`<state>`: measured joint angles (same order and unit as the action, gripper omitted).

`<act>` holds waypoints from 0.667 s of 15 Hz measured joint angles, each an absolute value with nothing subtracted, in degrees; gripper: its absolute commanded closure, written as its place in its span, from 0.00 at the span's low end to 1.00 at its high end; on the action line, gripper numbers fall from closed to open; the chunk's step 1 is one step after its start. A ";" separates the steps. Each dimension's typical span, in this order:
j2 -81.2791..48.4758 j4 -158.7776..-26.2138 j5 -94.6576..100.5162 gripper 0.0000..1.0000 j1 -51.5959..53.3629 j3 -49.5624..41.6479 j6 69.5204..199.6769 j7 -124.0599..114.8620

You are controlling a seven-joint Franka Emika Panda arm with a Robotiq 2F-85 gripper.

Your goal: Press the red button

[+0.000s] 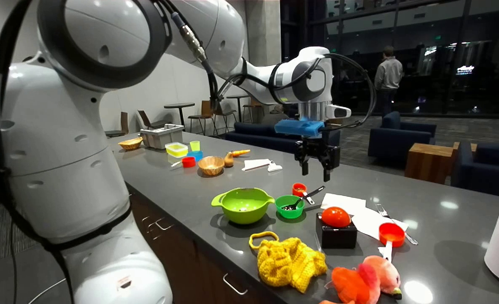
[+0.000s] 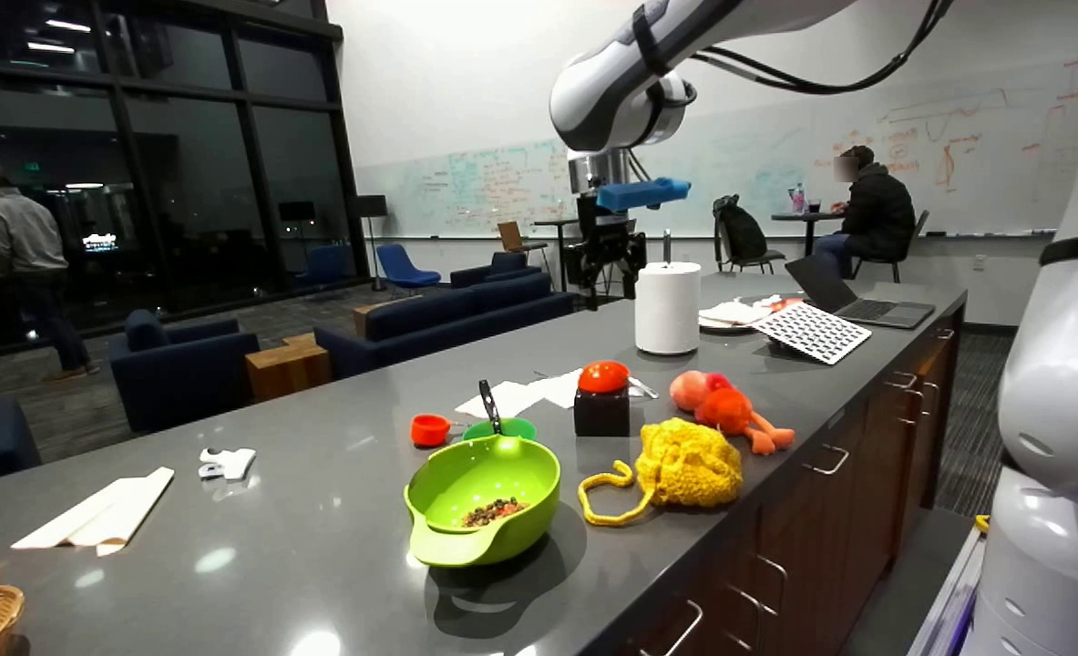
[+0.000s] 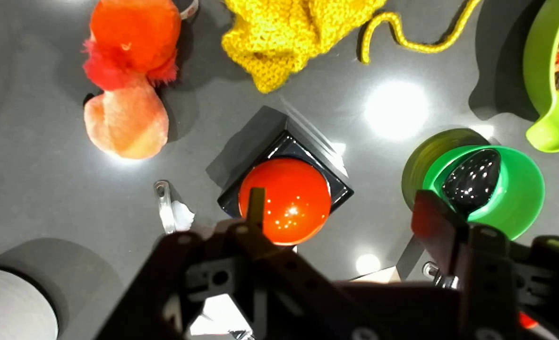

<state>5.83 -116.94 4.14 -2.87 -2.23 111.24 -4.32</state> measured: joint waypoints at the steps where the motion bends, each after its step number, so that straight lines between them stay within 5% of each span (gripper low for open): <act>1: 6.38 -117.67 4.14 0.00 -2.71 -2.05 111.24 -4.55; 10: 11.34 -122.73 0.08 0.00 -0.74 -1.19 110.57 -2.04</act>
<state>11.34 -122.73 0.08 -0.74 -1.19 110.57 -2.04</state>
